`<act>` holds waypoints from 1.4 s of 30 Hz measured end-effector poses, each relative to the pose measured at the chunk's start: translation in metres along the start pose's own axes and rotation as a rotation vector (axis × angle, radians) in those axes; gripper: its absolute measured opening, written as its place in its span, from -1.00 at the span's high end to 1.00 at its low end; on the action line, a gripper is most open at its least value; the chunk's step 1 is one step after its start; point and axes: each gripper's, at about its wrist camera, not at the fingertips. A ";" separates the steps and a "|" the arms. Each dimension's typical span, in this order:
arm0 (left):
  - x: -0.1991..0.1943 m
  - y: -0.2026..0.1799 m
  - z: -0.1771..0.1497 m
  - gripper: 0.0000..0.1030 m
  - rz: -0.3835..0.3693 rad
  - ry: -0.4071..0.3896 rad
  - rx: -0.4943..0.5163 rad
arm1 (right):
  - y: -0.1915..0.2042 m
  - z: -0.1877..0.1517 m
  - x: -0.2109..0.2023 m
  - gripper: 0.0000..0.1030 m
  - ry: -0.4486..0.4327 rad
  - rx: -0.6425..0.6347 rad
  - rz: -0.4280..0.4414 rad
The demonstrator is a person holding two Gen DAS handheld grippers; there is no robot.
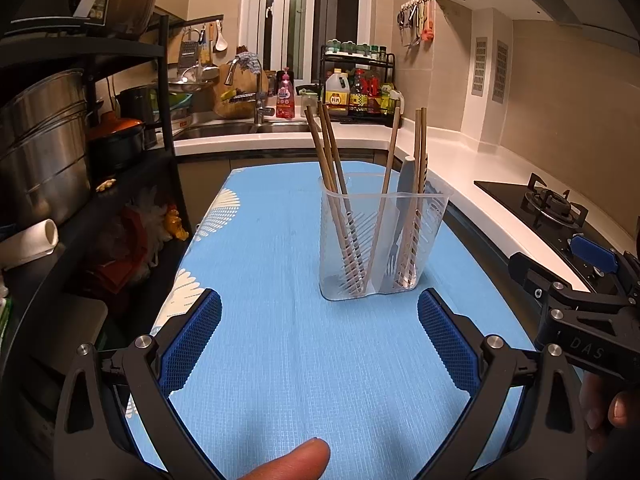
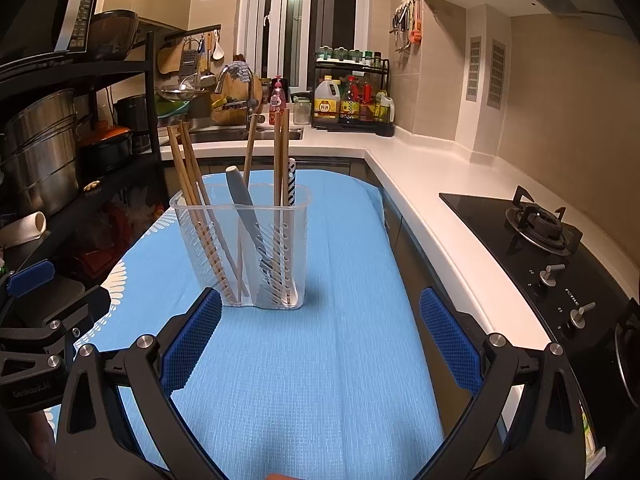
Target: Organize utensils
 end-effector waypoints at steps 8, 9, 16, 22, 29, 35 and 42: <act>0.000 -0.001 0.000 -0.85 0.004 0.005 -0.003 | 0.000 0.000 0.000 -0.90 0.000 0.000 -0.001; 0.000 -0.001 0.001 -0.85 0.004 0.005 -0.004 | 0.000 0.001 0.000 -0.90 -0.001 0.000 0.000; 0.000 -0.001 0.000 -0.85 0.004 0.000 -0.003 | 0.000 0.001 0.000 -0.90 0.000 -0.003 -0.001; 0.000 -0.001 0.000 -0.85 0.004 0.000 -0.006 | 0.001 0.001 0.000 -0.90 -0.001 -0.005 0.000; 0.000 -0.001 0.000 -0.85 0.005 -0.003 -0.006 | 0.000 0.001 0.000 -0.90 -0.002 -0.006 -0.001; -0.001 -0.001 0.000 -0.85 0.005 -0.003 -0.008 | 0.000 0.001 0.000 -0.90 -0.002 -0.006 0.000; -0.001 -0.001 0.000 -0.85 0.006 -0.005 -0.004 | 0.000 0.001 0.000 -0.90 -0.003 -0.007 -0.001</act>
Point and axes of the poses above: each gripper's, at about its wrist camera, not at the fingertips, and x roughly the way its jaws point, y to its left, z to its top, and after that the axes turned 1 degree about -y, right-handed
